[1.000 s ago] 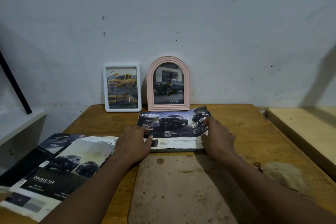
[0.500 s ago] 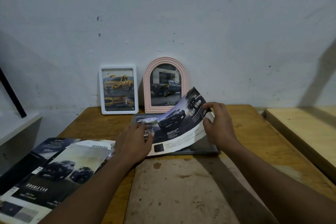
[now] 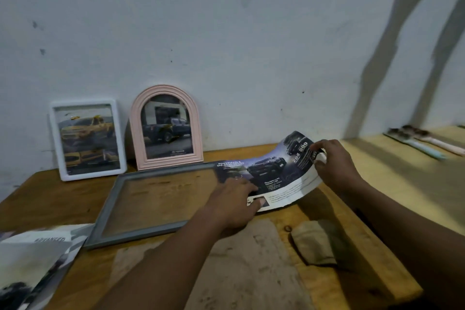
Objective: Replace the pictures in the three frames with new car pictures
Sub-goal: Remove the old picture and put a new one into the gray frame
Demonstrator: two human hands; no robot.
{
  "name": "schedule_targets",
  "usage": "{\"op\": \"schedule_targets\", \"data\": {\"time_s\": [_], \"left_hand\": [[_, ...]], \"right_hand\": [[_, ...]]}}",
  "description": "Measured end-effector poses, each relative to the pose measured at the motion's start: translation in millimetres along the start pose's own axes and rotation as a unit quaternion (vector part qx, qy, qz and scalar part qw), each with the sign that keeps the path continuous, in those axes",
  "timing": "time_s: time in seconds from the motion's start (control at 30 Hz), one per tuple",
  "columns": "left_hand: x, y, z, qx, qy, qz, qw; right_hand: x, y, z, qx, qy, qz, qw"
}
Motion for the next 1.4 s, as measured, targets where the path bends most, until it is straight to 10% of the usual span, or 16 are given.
{"op": "schedule_targets", "data": {"time_s": [0.53,0.8,1.4], "left_hand": [[-32,-8,-34,-0.075,0.030,0.028,0.996],[-29,-10,-31,-0.066,0.030,0.029,0.997],[-15,-6,-24,-0.040,0.032,-0.009,0.999]], "right_hand": [[9,-33,-11,0.461,0.037,0.146,0.874],[17,-49,-16,0.172,0.053,0.272,0.945],[14,-44,-16,0.151,0.043,0.263,0.952]]}}
Point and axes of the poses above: each hand's wrist, its own x-axis away from the middle knuckle, its own y-axis out of the back of the hand, z = x × y, the point moved 1 cm from there along -x, towards the middle knuckle, and after that the axes turned 6 degrees about -x, right-handed, at the moved point
